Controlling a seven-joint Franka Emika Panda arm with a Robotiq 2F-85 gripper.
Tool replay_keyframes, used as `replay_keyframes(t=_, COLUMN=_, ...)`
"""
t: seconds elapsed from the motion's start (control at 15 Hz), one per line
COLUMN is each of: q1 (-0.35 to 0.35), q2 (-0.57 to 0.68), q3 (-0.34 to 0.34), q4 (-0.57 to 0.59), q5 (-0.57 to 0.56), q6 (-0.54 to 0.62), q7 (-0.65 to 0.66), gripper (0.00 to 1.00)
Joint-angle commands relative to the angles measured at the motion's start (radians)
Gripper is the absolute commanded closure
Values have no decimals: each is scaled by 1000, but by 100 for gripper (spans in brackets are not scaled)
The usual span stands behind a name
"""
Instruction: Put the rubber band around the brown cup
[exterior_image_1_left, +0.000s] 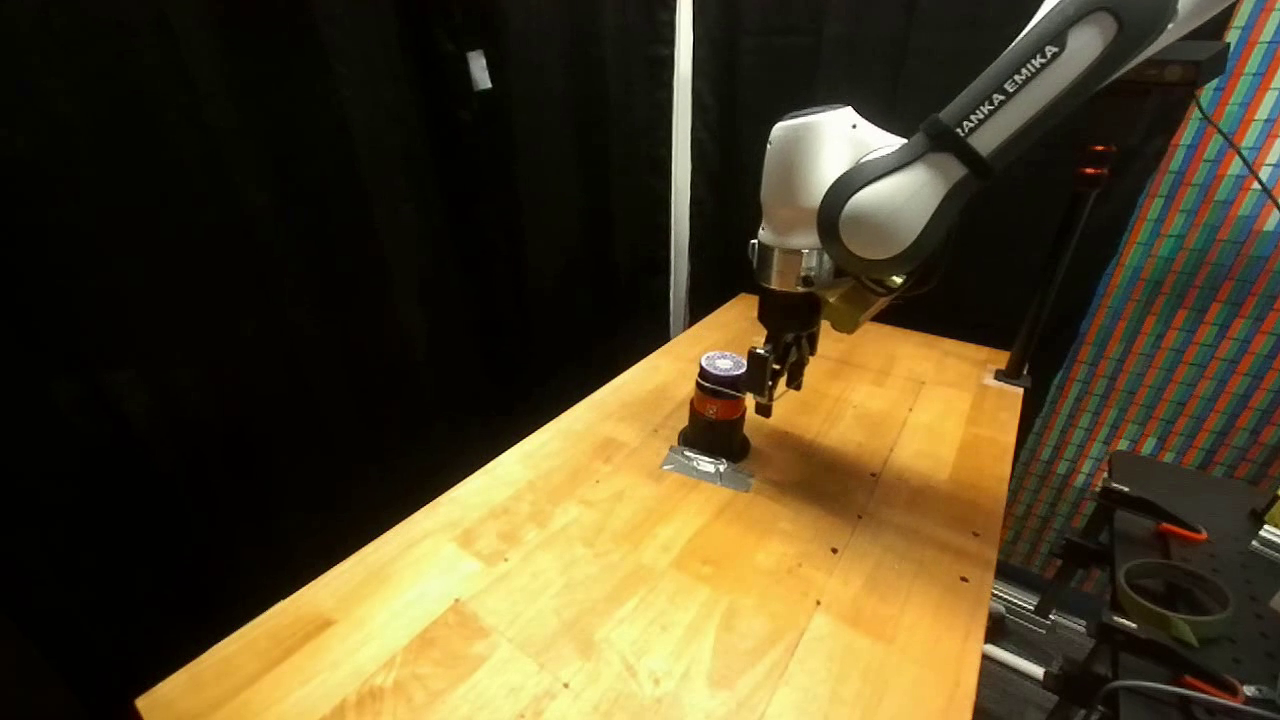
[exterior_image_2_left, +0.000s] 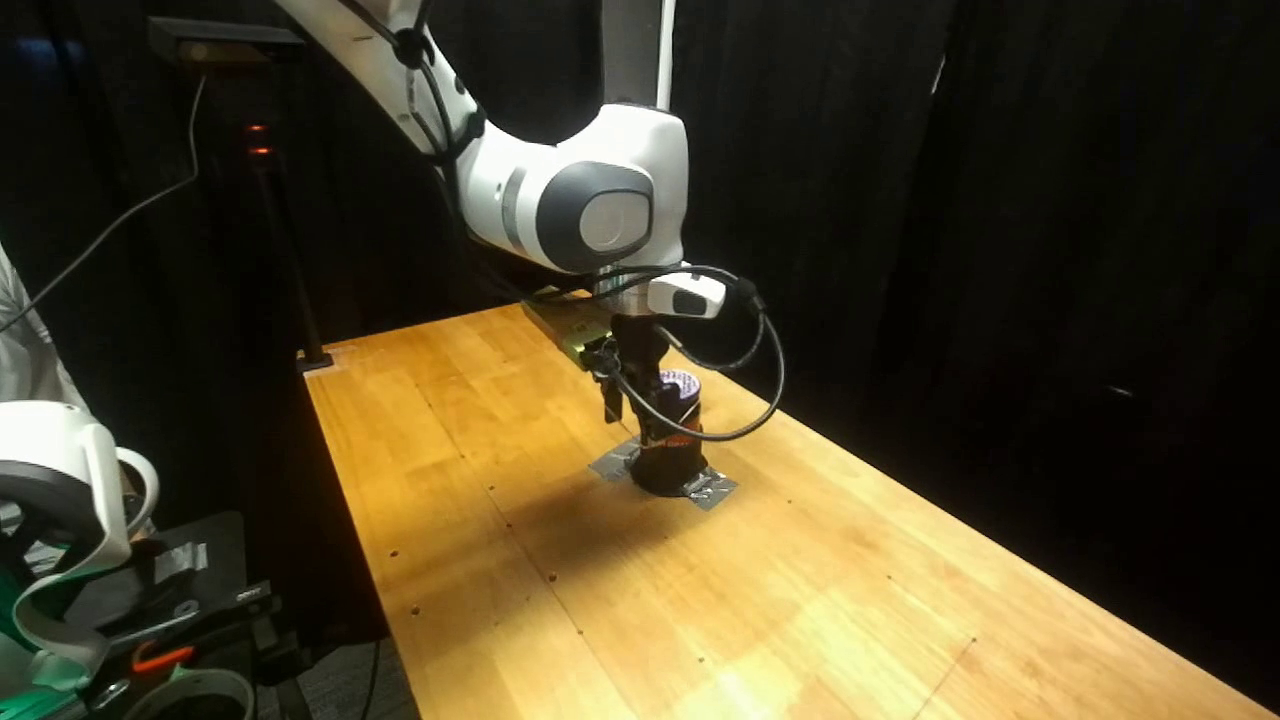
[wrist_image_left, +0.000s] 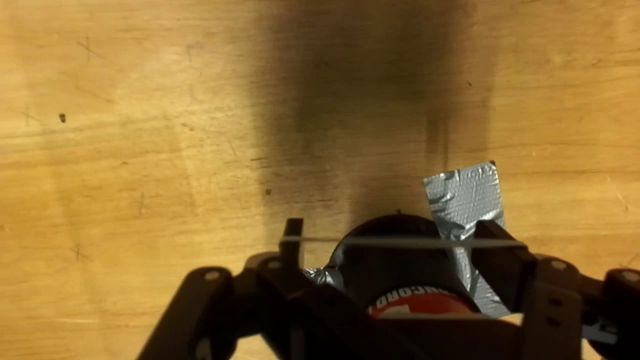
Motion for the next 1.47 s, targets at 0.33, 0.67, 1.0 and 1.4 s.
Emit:
replay_keyframes(t=0.33, q1=-31, q2=-195, q3=44, q4=-341, q5=51, q6=385, q7=-98, gripper=80)
replay_keyframes(t=0.67, q1=-26, q2=-218, q3=48, q4=-507, q5=48, q6=771, q7=-118, gripper=100)
replay_keyframes(t=1.0, q1=9, q2=-170, q3=14, q4=-601, q5=44, q6=1095, q7=-102, gripper=100)
replay_keyframes(t=1.4, q1=-21, q2=-83, q3=59, q4=-645, q5=64, q6=1409, q7=-110, gripper=100)
